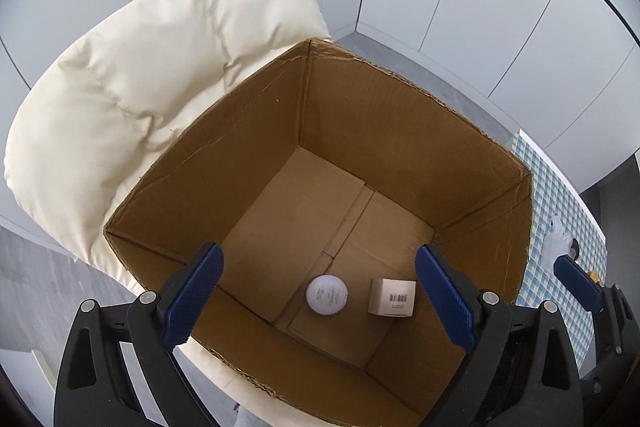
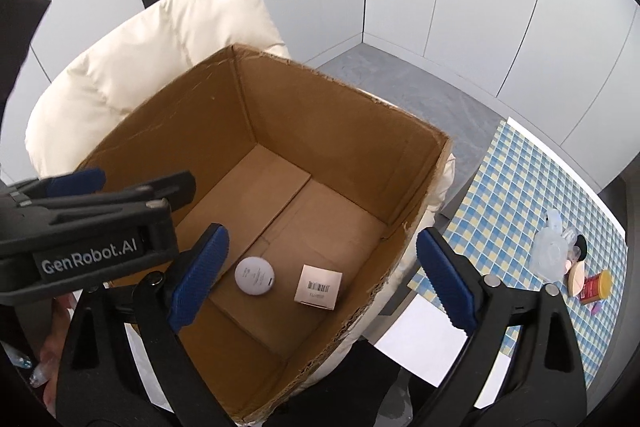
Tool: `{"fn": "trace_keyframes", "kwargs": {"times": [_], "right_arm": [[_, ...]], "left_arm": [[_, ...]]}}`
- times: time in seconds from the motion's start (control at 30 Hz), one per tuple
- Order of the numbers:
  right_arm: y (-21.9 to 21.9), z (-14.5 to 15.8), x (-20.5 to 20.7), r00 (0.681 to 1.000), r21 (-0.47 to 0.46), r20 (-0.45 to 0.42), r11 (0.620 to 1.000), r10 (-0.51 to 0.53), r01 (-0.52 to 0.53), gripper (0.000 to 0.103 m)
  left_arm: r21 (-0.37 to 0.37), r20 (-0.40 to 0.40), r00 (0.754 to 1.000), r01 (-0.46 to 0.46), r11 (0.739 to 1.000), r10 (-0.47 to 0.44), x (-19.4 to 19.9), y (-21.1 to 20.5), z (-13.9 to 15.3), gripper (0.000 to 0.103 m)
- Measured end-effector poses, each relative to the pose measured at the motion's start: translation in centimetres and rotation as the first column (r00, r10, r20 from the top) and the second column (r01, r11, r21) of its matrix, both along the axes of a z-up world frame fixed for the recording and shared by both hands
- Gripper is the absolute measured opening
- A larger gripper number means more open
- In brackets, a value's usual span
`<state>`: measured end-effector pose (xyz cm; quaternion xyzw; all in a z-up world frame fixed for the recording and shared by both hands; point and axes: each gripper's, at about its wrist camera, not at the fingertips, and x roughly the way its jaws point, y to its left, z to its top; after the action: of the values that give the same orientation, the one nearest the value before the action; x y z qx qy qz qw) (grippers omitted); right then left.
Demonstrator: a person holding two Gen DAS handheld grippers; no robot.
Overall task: Organize objects
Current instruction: 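Open the right tool dropping the pink box while the left tool releases the compact, then move both open tools back from the cardboard box toward the checked cloth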
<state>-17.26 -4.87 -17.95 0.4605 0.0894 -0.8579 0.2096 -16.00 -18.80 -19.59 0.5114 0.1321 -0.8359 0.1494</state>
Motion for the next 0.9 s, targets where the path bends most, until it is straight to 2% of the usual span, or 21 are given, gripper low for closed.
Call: {"fn": "trace_keyframes", "kwargs": {"times": [0.13,0.4,0.57,0.9], "right_arm": [[0.4,0.3,-0.2,1.000,-0.038,0.024,0.999,-0.006,0.007,0.096],[0.8,0.4,0.4,0.998,-0.024,0.058,0.999,-0.024,0.025,0.096],[1.5,0.8,1.3,0.998,-0.033,0.062,0.999,-0.027,0.029,0.096],[3.0,1.6,2.9,0.997,-0.042,0.070,0.998,-0.039,0.042,0.096]], "left_arm": [[0.017,0.008,1.000,-0.002,1.000,0.002,0.0,-0.1,-0.2,0.097],[0.013,0.009,1.000,-0.006,1.000,0.006,0.8,-0.1,0.2,0.097],[0.061,0.011,1.000,0.001,0.998,-0.002,1.8,0.1,0.5,0.097],[0.045,-0.003,1.000,0.028,0.999,-0.028,3.4,2.5,1.4,0.097]]}}
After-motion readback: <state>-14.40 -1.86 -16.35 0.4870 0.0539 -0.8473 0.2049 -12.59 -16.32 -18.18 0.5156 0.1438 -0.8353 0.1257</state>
